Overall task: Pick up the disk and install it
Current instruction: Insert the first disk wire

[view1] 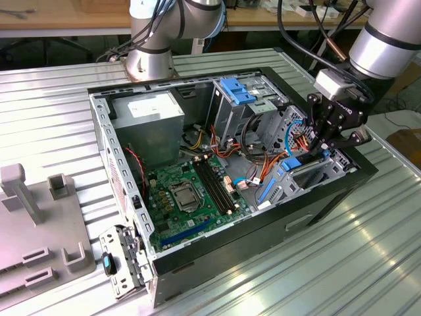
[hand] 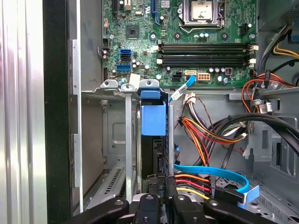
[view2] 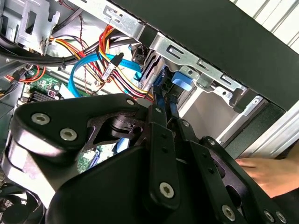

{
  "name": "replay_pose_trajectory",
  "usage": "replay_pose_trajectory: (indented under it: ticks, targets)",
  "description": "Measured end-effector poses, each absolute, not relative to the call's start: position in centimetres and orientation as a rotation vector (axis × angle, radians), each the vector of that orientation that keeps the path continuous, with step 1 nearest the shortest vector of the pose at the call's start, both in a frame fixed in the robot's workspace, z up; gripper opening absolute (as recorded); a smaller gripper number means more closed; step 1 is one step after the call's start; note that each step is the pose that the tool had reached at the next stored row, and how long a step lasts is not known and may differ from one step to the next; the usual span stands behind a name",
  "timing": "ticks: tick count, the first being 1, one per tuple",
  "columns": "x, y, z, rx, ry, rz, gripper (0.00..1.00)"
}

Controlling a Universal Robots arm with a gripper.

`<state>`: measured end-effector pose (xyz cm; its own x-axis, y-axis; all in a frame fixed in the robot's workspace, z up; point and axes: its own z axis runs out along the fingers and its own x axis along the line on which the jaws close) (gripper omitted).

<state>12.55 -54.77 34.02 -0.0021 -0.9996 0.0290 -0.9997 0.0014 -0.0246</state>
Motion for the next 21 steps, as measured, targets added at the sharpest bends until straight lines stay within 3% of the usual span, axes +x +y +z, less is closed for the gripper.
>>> replay_pose_trajectory:
  ticks: [6, 9, 21]
  targets:
    - [12.55, -54.77, 34.01, 2.217, -2.221, 0.059, 0.18]
    - [12.55, -54.77, 34.01, 2.217, -2.221, 0.059, 0.30]
    - [12.57, -54.77, 34.96, 2.217, -2.221, 0.059, 0.30]
